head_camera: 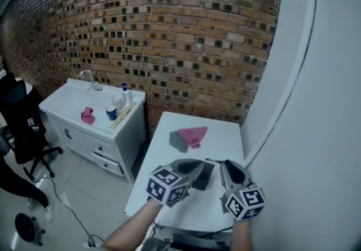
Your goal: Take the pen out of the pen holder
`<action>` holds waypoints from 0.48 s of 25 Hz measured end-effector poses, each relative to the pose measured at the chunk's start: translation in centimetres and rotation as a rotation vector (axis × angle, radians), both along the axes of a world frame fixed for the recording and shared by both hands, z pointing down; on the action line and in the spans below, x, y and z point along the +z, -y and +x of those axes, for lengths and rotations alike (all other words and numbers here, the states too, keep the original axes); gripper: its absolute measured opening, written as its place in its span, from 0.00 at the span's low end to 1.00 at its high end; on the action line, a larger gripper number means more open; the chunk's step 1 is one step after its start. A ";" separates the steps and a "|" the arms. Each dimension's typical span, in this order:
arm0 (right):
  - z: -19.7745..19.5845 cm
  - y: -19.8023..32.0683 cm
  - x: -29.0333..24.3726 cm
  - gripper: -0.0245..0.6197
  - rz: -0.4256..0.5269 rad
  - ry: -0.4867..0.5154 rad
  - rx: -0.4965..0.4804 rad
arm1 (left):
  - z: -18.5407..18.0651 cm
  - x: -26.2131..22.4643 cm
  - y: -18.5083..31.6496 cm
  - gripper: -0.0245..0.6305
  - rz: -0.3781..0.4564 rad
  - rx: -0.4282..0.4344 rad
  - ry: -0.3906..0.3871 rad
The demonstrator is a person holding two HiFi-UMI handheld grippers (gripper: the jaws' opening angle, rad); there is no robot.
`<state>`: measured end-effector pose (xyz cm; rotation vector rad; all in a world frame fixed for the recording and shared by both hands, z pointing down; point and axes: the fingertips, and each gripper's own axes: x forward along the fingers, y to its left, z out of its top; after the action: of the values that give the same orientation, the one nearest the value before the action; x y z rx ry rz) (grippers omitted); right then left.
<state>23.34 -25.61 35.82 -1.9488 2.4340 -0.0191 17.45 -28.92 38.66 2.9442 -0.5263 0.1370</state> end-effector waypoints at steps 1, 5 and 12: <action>0.1 0.0 0.0 0.12 0.002 -0.001 -0.004 | 0.1 -0.1 0.0 0.05 0.000 0.000 -0.001; 0.3 -0.2 -0.1 0.12 0.005 -0.002 -0.007 | 0.3 -0.1 -0.3 0.04 0.001 0.001 -0.002; 0.2 -1.0 -0.6 0.12 0.010 0.003 0.000 | 0.0 -0.1 -0.8 0.04 0.004 -0.003 0.000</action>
<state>23.52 -24.57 35.25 -1.9432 2.4268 -0.0096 17.49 -28.15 38.54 2.9472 -0.5317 0.1351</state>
